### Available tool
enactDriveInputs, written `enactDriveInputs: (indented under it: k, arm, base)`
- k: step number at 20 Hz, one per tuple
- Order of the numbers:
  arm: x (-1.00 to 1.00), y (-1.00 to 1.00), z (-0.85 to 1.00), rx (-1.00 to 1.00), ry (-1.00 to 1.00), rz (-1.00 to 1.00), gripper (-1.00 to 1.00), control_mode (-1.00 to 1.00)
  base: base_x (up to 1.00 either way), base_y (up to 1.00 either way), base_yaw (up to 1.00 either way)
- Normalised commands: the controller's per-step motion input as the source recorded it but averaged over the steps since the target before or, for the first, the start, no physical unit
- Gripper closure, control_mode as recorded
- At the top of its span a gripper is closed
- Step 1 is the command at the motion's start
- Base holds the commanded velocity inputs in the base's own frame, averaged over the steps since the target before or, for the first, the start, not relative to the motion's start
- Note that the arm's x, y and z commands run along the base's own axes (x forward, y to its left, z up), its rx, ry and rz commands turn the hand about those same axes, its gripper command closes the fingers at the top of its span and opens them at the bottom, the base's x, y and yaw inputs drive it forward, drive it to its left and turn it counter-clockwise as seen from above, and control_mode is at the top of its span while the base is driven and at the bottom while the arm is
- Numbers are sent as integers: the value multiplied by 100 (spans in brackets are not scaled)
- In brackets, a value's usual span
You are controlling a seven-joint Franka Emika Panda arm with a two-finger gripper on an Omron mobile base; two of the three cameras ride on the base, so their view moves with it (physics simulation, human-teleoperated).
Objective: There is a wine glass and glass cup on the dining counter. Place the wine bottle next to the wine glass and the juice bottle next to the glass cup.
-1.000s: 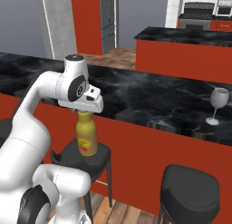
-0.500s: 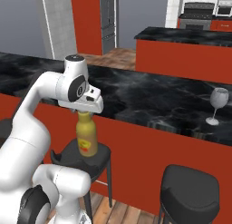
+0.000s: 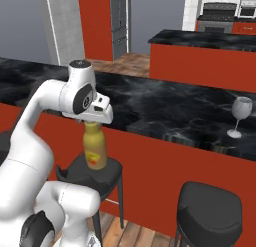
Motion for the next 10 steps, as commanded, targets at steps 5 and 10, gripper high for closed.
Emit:
enactDriveInputs:
  k: [5, 10]
  arm:
    - [-9, 7, 53, 12, -16, 0, 100, -100]
    - [-1, 1, 61, 1, -13, 5, 100, -100]
  base:
    - [0, 0, 0]
    - [0, 0, 0]
